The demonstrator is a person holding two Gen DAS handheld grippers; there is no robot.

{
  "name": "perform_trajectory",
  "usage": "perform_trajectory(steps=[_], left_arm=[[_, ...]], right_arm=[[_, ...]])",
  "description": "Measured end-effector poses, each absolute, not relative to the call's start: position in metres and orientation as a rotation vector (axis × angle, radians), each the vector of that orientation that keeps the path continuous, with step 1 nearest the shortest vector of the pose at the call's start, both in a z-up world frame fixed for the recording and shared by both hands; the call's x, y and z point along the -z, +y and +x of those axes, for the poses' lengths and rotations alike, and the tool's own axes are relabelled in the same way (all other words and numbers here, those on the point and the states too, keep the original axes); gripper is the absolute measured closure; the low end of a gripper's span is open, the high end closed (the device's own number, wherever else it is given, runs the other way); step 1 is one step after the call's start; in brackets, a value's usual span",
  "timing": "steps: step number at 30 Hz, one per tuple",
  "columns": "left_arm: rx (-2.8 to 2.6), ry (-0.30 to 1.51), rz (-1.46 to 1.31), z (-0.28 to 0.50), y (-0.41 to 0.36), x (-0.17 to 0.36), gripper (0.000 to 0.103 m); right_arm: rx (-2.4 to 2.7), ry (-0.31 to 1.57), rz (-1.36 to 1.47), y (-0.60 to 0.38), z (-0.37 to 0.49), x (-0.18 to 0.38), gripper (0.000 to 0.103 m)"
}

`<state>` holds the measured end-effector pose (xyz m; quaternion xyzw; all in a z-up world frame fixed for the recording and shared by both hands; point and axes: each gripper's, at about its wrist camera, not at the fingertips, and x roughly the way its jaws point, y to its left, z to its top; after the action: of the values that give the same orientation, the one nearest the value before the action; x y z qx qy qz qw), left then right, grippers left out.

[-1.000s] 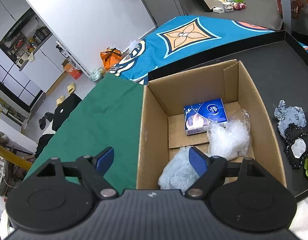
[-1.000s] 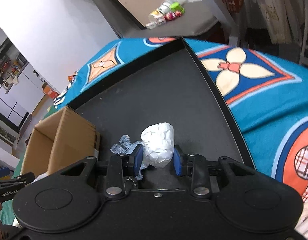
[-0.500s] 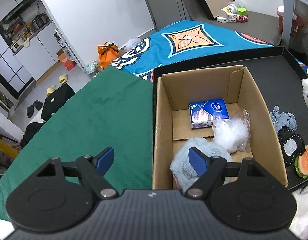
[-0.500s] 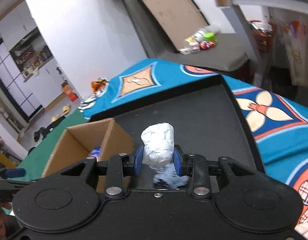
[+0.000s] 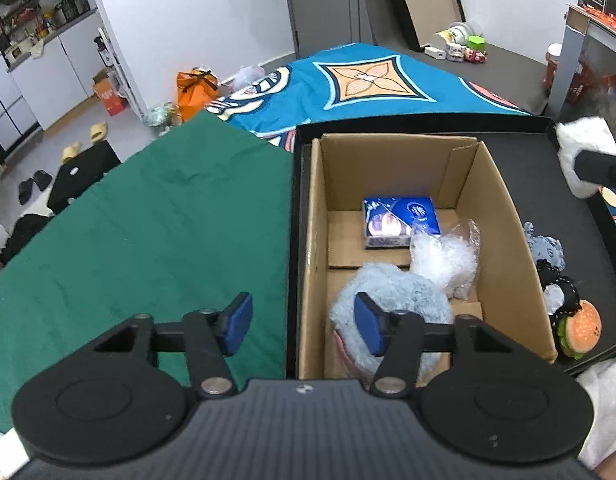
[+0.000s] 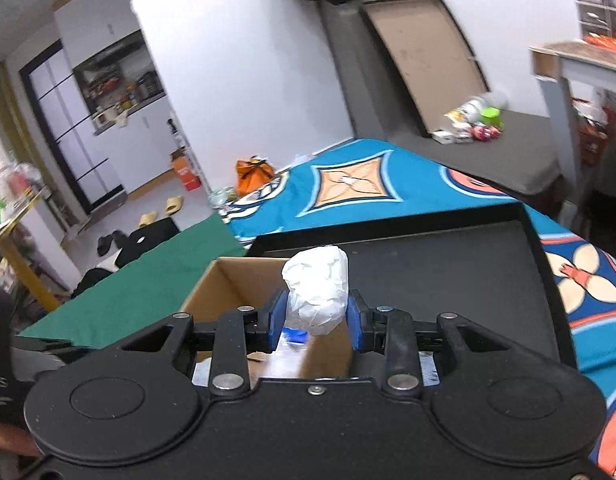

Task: Organize soft objects
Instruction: 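Carry the white cloth ball with the right gripper into the box and release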

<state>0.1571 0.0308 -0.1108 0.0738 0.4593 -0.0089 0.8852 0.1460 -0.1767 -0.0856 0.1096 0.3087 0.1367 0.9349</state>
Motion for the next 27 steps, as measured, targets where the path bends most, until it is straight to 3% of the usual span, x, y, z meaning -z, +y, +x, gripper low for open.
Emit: perform_trajectory(steps=[11,21,23,25,27], left_arm=[[0.051,1.004,0.031,0.16,0.05,0.121,0.087],[0.092,1.022,-0.033,0.162,0.061,0.128,0.095],[0.094,1.026,-0.061,0.164,0.065,0.129,0.095],[0.099,1.024,-0.072,0.164,0.067,0.13,0.095],[0.104,1.023,-0.071,0.163,0.067,0.129,0.095]], right_arm=[[-0.332,0.683,0.178,-0.128,0.155,0.086,0.071],[-0.398,0.74,0.206,-0.095,0.162,0.092,0.07],[-0.414,0.75,0.221,-0.091,0.163,0.094,0.068],[-0.433,0.786,0.233,-0.088,0.166,0.099,0.057],[-0.442,0.812,0.238,-0.087,0.166,0.102,0.056]])
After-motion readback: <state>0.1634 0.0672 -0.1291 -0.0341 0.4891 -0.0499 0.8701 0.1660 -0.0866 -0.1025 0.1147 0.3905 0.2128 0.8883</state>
